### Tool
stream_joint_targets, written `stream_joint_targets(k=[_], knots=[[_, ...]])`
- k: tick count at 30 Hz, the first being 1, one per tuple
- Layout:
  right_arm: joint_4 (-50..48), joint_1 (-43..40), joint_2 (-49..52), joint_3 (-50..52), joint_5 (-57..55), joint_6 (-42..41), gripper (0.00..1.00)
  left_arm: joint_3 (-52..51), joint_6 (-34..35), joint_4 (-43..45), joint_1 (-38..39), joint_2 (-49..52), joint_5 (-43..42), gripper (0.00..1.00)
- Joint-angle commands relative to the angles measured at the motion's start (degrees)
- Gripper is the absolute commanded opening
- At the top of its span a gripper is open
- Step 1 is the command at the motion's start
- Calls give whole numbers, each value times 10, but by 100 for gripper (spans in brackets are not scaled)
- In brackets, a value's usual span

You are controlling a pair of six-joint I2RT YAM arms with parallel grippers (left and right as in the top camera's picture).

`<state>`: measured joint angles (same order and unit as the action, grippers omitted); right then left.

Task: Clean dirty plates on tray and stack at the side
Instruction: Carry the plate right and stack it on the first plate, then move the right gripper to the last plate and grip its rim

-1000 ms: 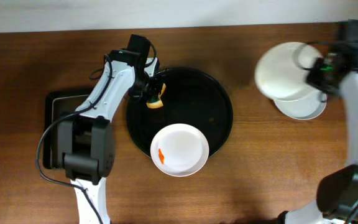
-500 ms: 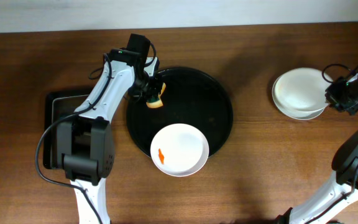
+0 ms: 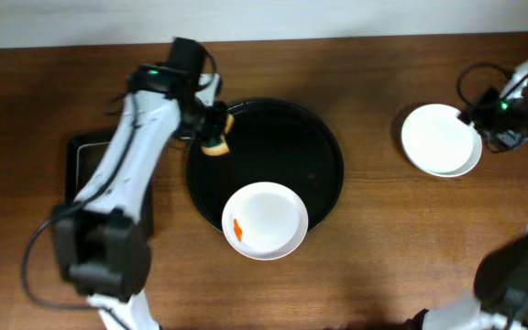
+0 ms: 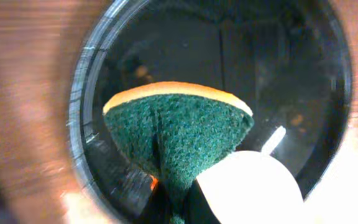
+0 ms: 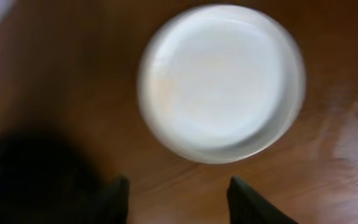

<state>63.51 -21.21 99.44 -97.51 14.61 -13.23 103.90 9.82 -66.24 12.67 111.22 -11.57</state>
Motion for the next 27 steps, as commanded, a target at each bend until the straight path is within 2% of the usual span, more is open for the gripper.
stream_joint_targets(k=[1,5,9,11,16,21,23,25,27], knots=[[28,71,-74,-2,17,25,54,9,-12,-39,-66,-96,52,0],[69,149,-89,-2,13,25,54,8,-12,-106,-163,-119,143,0],[96,230,-74,2,13,59,54,-53,-12,-79,-219,-118,187,0],[111,280,-59,5,12,86,54,-107,-12,-37,-234,-118,210,0],[106,365,-21,17,-3,71,52,-268,-12,92,-264,-118,234,0],[98,386,-6,17,-2,63,53,-375,-11,224,-269,-118,230,0],[107,391,-5,17,-2,63,54,-417,-12,282,-269,-118,230,4],[116,393,-5,17,-2,63,54,-460,-12,339,-269,-118,229,14],[120,393,-5,17,-2,63,54,-485,-12,370,-269,-118,229,17]])
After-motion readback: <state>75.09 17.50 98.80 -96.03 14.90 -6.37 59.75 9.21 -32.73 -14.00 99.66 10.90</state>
